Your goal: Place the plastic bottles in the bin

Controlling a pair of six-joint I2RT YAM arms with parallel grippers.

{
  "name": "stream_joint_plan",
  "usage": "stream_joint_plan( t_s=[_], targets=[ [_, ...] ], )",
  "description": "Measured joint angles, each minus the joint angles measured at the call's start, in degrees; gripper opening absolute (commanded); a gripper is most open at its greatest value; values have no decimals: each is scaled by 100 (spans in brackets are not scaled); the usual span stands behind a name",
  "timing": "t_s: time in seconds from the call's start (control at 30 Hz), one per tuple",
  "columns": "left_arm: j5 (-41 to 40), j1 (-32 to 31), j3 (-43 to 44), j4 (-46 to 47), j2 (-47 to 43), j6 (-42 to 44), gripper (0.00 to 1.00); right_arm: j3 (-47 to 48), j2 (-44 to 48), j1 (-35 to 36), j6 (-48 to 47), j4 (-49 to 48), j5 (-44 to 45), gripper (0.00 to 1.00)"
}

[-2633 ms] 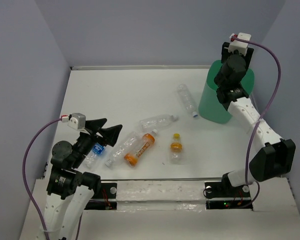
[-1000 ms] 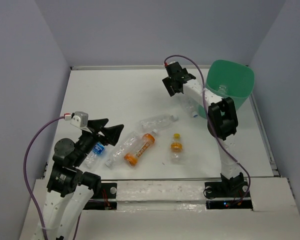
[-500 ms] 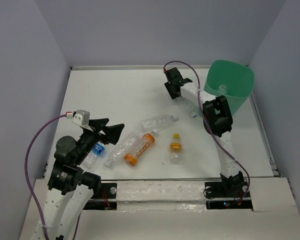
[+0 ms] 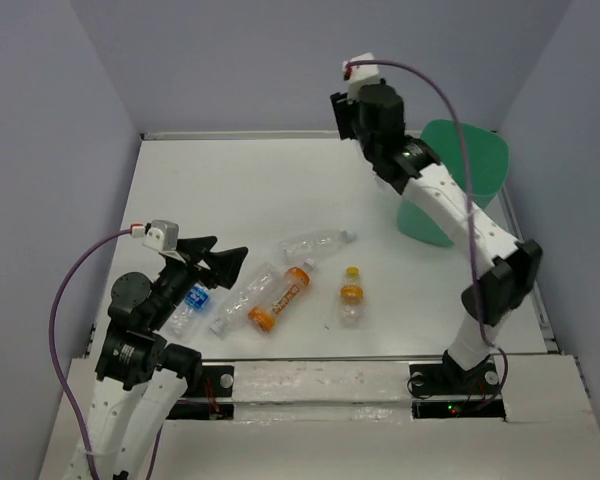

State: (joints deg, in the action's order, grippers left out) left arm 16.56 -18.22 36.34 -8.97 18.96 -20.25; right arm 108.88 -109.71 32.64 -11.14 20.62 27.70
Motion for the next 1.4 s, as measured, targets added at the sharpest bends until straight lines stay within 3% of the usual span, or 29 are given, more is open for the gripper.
stream_joint_plan(
  t_s=[0.13, 0.2, 0.3, 0.47, 0.57, 0.67, 0.9, 0.97, 1.1, 1.23, 1.4],
  targets=[
    [20, 9, 0, 4, -63, 2, 99, -247, 1888, -140, 57, -1016, 168, 51],
    [44, 9, 0, 7, -96, 2, 99, -258, 2339, -533, 162, -1432, 227, 51],
    [81, 9, 0, 9, -131, 2, 99, -356, 2618, -1523, 466, -1919, 254, 52],
    [98, 9, 0, 9, -236, 2, 99, -966, 2337, -2367, 811, -2037, 236, 53],
    [103, 9, 0, 9, -275, 2, 99, -1622, 2002, -2562, 1056, -1969, 85, 63],
    [105, 7, 0, 9, -275, 4, 99, -2031, 1714, -2680, 1228, -1849, -50, 99],
    [107, 7, 0, 9, -275, 4, 99, -2166, 2024, -2747, 1554, -1805, -457, 100],
    [114, 7, 0, 11, -275, 4, 99, -2166, 2291, -2632, 1611, -1781, -511, 100],
    [125, 7, 0, 11, -271, 4, 99, -2367, 3036, -1593, 1698, -1744, -503, 92],
    [122, 7, 0, 13, -227, 2, 99, -3585, 3939, 74, 2164, -1685, -719, 88],
    [144, 7, 0, 11, -48, 4, 99, -5021, 4085, 1381, 3198, -1099, -673, 93]
  ],
)
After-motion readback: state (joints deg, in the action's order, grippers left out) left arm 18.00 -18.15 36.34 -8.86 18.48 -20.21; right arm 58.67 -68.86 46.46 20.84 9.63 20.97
